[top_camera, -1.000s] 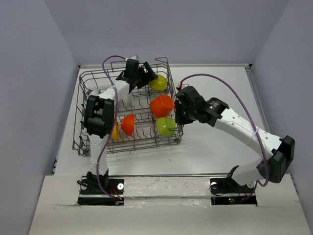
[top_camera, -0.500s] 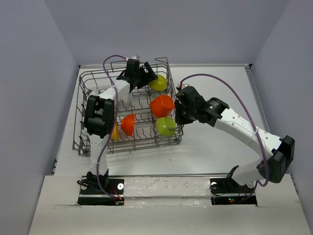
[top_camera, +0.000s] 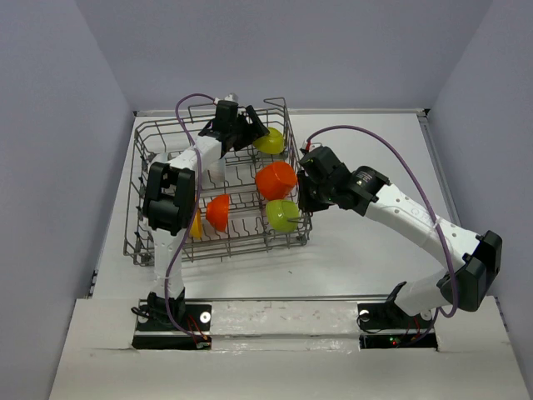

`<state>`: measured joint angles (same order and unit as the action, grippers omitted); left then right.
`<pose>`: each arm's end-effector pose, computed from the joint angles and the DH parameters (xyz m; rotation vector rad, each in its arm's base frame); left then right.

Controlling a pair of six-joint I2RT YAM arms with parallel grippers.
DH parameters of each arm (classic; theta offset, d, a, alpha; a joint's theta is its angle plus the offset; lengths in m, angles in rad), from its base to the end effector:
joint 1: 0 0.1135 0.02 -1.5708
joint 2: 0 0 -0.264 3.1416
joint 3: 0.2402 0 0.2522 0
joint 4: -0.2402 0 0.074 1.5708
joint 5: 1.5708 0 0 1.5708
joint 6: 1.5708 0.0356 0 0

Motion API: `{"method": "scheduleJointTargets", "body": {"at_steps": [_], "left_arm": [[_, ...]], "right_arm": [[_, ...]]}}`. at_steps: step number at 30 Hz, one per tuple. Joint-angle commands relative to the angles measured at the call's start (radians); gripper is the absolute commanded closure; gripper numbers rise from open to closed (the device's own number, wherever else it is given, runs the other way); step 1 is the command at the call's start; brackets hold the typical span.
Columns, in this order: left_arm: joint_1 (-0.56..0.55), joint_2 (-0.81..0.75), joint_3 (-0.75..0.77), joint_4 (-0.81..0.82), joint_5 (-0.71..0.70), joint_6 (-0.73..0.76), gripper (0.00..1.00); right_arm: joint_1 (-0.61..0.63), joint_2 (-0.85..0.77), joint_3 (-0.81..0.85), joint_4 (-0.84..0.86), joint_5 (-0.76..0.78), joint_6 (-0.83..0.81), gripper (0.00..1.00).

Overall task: Load the bowls into the dish rack
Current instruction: Place the upside down bowl on the dish rack.

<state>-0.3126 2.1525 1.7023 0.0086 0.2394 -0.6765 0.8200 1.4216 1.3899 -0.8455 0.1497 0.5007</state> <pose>0.4826 -0.1648 0.2351 -0.2229 2.0969 -0.8547 0.2067 0.2138 0.3428 -0.3274 2.4553 0.4023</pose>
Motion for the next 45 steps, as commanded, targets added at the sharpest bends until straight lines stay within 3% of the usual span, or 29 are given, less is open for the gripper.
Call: {"method": "scheduleJointTargets", "body": {"at_steps": [1,45], "left_arm": [[0.000,0.001,-0.015,-0.093,0.002,0.026,0.12],[0.037,-0.051,-0.096,-0.105,0.004,0.063,0.12]], "right_arm": [[0.011,-0.039,0.006,0.114,-0.035,0.010,0.74],[0.011,-0.047,-0.002,0.125,-0.044,0.018,0.74]]}}
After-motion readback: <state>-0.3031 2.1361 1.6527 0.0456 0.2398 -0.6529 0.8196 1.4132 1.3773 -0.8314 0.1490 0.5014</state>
